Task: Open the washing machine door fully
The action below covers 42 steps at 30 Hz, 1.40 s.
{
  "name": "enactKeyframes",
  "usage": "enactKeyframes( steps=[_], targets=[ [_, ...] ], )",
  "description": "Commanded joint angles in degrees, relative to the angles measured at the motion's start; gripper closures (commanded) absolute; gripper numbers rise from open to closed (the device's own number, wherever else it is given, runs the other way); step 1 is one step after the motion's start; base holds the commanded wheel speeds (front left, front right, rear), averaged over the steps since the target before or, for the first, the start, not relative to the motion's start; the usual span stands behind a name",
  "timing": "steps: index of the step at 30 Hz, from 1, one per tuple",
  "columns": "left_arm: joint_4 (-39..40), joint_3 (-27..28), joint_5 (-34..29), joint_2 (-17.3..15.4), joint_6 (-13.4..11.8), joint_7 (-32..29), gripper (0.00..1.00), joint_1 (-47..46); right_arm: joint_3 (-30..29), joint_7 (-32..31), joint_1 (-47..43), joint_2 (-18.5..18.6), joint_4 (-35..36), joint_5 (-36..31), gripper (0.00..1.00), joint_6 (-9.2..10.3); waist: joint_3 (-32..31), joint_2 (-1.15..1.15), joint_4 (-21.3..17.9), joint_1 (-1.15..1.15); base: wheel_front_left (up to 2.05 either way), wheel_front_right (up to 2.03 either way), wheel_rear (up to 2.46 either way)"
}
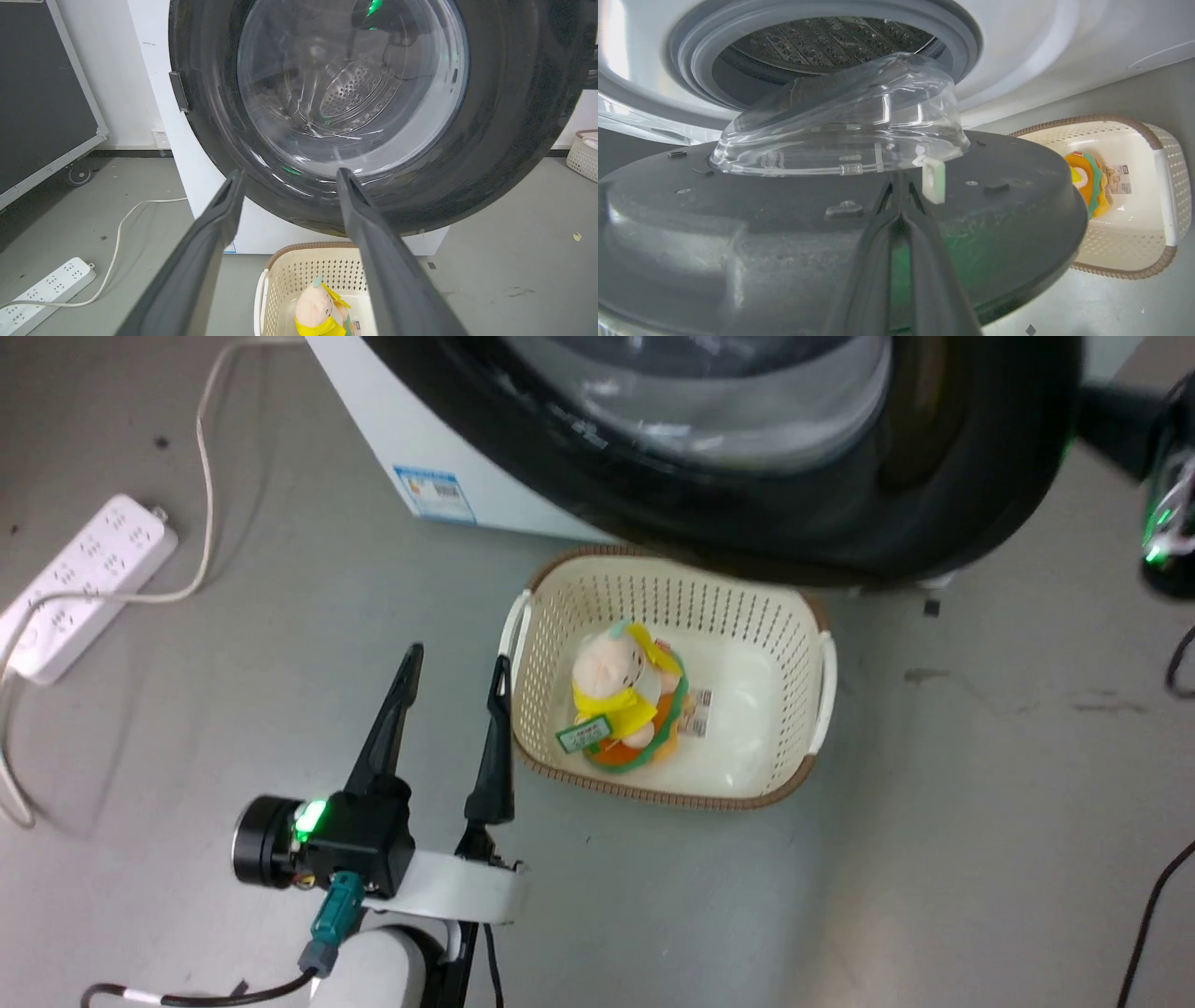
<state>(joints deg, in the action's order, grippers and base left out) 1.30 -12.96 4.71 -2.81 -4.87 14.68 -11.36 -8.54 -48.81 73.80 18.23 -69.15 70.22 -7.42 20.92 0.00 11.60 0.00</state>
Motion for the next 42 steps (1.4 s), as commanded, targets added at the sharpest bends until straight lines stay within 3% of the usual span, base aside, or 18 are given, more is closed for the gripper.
enactKeyframes(
  steps=[1, 18, 29, 37, 38, 39, 42],
  targets=[
    [-0.31, 0.16, -0.17, -0.07, 0.23, 0.32, 0.0, 0.93, 0.25, -0.91, -2.62, -1.15, 0.87, 0.39, 1.0, -0.07, -2.72, 0.0, -0.56, 0.0, 0.0, 0.0, 0.0],
    [-2.84, -0.46, -0.66, -0.07, 2.13, 0.32, 0.0, 10.3, 2.53, -12.19, -28.87, -12.92, 18.24, 4.6, 1.0, -0.07, -15.52, 0.0, 0.3, 0.0, 0.0, 0.0, 0.0],
    [-3.26, -0.76, -0.56, -0.07, 2.95, 0.32, 0.0, 13.08, 7.62, -15.07, -39.32, -15.31, 26.09, 8.85, 1.0, -0.07, -18.58, 0.0, 2.15, 0.0, 0.0, 0.0, 0.0],
    [-3.41, -0.9, -0.37, -0.07, 3.05, 0.32, 0.0, 13.84, 14.38, -9.42, -42.46, -15.34, 28.37, 13.34, 1.0, -0.07, -19.93, 0.0, 2.5, 0.0, 0.0, 0.0, 0.0],
    [-3.37, -0.82, -0.34, -0.07, 2.99, 0.32, 0.0, 13.91, 14.26, -8.0, -42.52, -15.34, 28.79, 12.72, 0.9, -0.07, -20.11, 0.0, 2.31, 0.0, 0.0, 0.0, 0.0],
    [-3.34, -0.75, -0.29, -0.07, 2.91, 0.32, 0.0, 13.95, 14.04, -6.66, -42.63, -15.32, 29.43, 12.04, 0.02, -0.07, -20.37, 0.0, 2.07, 0.0, 0.0, 0.0, 0.0],
    [-3.31, -0.48, -0.21, -0.07, 2.85, 0.32, 0.0, 14.01, 12.6, -1.38, -43.43, -13.93, 32.95, 9.52, 0.0, -0.07, -21.09, 0.0, 1.17, 0.0, 0.0, 0.0, 0.0]
  ],
)
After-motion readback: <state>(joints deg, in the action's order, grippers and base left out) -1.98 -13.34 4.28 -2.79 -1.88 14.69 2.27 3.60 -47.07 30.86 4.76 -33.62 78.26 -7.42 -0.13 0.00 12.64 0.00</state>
